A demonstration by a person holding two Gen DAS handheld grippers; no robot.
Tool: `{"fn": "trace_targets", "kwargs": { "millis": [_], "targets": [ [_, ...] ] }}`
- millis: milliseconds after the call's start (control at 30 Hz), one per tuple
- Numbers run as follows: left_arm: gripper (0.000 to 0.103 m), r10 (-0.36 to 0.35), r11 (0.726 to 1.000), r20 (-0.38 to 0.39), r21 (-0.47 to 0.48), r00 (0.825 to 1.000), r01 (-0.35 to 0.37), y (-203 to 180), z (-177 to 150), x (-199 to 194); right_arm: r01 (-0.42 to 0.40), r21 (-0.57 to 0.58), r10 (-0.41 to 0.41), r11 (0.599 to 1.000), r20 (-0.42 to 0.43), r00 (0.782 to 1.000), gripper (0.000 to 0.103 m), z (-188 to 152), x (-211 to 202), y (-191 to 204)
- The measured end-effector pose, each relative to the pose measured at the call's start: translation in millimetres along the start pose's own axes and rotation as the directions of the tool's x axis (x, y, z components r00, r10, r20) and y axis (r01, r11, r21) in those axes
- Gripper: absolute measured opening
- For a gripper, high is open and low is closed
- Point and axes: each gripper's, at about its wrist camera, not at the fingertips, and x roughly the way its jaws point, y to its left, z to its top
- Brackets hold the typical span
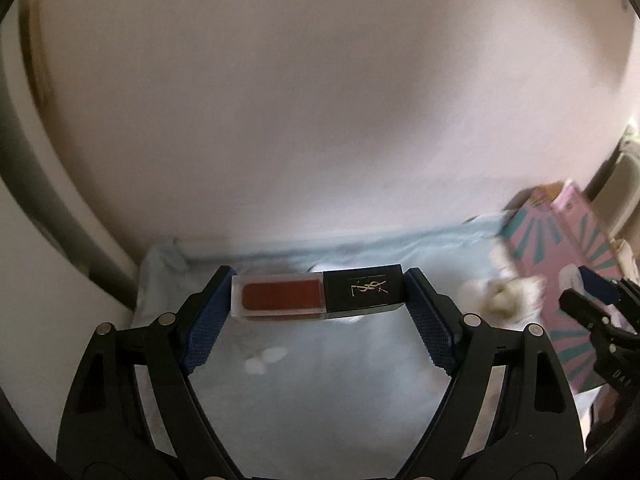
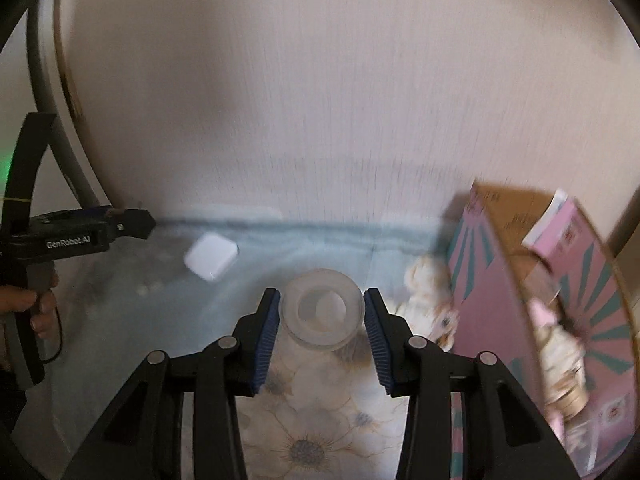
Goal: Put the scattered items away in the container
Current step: 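Carry ring and lipstick into the cardboard box and release both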
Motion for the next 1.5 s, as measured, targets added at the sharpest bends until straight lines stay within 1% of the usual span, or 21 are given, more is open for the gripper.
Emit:
{"fn": "trace_targets", "kwargs": {
  "millis": [100,200,300,367,433,533,700,733,800,900,1000,1100,1267,1500],
  "targets": [
    [0.083,-0.03,0.999,0.042,0.023,0.999,0.03,-23,14,-24,-0.015,0.0,0.015,1.0,0.047,0.999,0.039,14,-25,-10],
    [0.083,-0.062,0.996,0.089,0.066,0.994,0.056,-56,28,-41,-0.018,0.007,0.018,1.0,0.075,0.997,0.039,22,-44,-24],
    [0.083,-0.093,0.992,0.102,0.1,0.991,0.082,-87,36,-51,-0.013,0.015,0.012,1.0,0.091,0.996,0.039,24,-65,-41],
    [0.083,-0.126,0.986,0.104,0.119,0.987,0.114,-111,42,-53,-0.005,0.022,0.003,1.0,0.097,0.995,0.039,21,-78,-54],
    [0.083,-0.156,0.98,0.101,0.138,0.983,0.142,-134,44,-56,0.018,0.03,-0.021,0.999,0.106,0.994,0.039,19,-90,-68],
    [0.083,-0.202,0.967,0.084,0.176,0.976,0.185,-171,47,-54,0.06,0.058,-0.066,0.997,0.115,0.991,0.039,12,-105,-94],
    [0.083,-0.271,0.938,0.039,0.235,0.962,0.255,-232,44,-43,0.098,0.112,-0.109,0.989,0.101,0.989,0.039,1,-119,-136],
    [0.083,-0.279,0.933,0.031,0.243,0.96,0.264,-237,43,-44,0.102,0.119,-0.114,0.988,0.096,0.989,0.039,-2,-120,-143],
    [0.083,-0.299,0.921,0.007,0.265,0.954,0.286,-264,42,-30,0.106,0.13,-0.118,0.986,0.087,0.989,0.039,-9,-123,-156],
    [0.083,-0.319,0.906,-0.027,0.286,0.948,0.313,-290,38,-20,0.112,0.131,-0.121,0.985,0.064,0.991,0.039,-19,-124,-171],
    [0.083,-0.333,0.891,-0.064,0.304,0.941,0.336,-316,30,-8,0.101,0.136,-0.108,0.985,0.042,0.993,0.039,-28,-123,-182],
    [0.083,-0.337,0.882,-0.094,0.317,0.937,0.35,-334,22,3,0.086,0.138,-0.089,0.987,0.019,0.996,0.039,-36,-121,-189],
    [0.083,-0.322,0.874,-0.143,0.335,0.936,0.352,-361,9,24,0.049,0.127,-0.046,0.991,-0.024,0.999,0.039,-52,-113,-192],
    [0.083,-0.299,0.877,-0.181,0.336,0.937,0.344,-371,-1,40,0.0,0.103,0.006,0.995,-0.062,0.998,0.039,-63,-103,-193]
  ]
}}
